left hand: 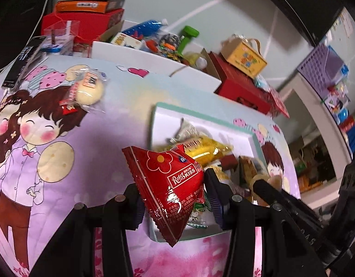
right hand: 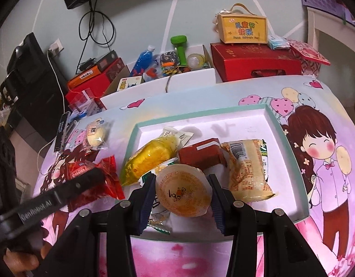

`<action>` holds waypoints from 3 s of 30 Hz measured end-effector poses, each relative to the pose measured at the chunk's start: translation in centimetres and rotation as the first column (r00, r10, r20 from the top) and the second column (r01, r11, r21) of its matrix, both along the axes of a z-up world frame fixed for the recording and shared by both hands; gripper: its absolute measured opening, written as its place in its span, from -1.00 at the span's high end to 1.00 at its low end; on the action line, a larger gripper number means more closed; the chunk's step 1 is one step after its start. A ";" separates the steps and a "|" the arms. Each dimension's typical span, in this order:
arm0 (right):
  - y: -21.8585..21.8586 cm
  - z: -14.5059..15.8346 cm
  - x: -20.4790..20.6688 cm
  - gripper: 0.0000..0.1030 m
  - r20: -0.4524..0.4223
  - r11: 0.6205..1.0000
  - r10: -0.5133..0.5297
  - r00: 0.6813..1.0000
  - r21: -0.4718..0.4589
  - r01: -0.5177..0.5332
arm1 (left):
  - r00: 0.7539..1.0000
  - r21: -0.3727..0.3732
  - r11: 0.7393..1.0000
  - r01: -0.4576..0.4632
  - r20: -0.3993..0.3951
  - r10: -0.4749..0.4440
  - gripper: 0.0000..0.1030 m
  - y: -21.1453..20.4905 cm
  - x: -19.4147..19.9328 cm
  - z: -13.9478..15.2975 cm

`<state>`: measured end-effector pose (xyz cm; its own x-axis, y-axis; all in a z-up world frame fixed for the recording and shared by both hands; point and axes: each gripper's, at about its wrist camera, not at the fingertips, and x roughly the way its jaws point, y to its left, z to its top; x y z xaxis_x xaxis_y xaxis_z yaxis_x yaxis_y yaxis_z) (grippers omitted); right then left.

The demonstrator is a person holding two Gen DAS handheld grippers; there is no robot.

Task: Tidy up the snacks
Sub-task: 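Carry the red bag with the left tool while the right tool carries the cake to the tray, then release the red bag in the tray with the left tool while the right tool releases the cake, then move both open tools from the tray back to the remaining snacks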

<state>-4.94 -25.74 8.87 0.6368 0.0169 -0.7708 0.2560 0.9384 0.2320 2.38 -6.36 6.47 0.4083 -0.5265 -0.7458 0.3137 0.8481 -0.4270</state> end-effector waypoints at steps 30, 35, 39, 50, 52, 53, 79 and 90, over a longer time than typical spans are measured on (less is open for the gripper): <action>-1.6 -1.7 1.1 0.07 -0.035 0.997 0.004 0.999 0.075 -0.002 | 0.986 0.106 0.981 0.164 -0.055 -0.159 -0.01 -6.6 -0.5 -3.3; -1.5 -1.3 1.1 0.06 -0.015 0.996 0.012 1.000 0.084 -0.011 | 0.989 0.111 0.983 0.145 -0.053 -0.140 -0.25 -5.8 -0.5 -2.8; -1.1 -0.8 1.1 0.06 -0.003 0.997 0.024 1.000 0.074 -0.024 | 0.991 0.108 0.986 0.128 -0.053 -0.123 -0.26 -5.3 -0.4 -2.5; -2.2 0.8 0.8 0.07 0.030 0.999 0.013 0.999 0.045 -0.014 | 0.998 0.147 0.989 0.025 -0.065 -0.015 -0.35 -2.8 1.4 -1.3; -3.3 1.2 0.5 0.07 0.031 1.000 -0.012 0.999 0.026 0.011 | 0.998 0.167 0.986 0.012 -0.067 -0.001 -0.35 -2.6 1.6 -1.1; -4.2 1.3 0.1 0.07 0.030 0.999 -0.038 0.999 0.004 0.038 | 0.998 0.173 0.985 0.011 -0.066 0.001 -0.35 -2.5 1.6 -1.1; -10.9 -0.5 0.1 -0.42 -0.011 0.976 -0.213 0.977 -0.046 0.212 | 0.984 0.291 0.943 -0.161 0.123 0.130 -0.82 -0.6 7.3 -0.7; -8.6 -0.9 1.9 -1.00 -0.003 0.983 -0.161 0.987 -0.092 0.160 | 0.961 0.263 0.932 -0.249 0.184 0.206 -0.97 2.2 8.8 0.1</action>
<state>-3.07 -34.36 8.01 0.6175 -0.1553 -0.7711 0.4068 0.9021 0.1440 11.23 -4.18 6.53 0.6112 -0.1843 -0.7697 0.1400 0.9823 -0.1241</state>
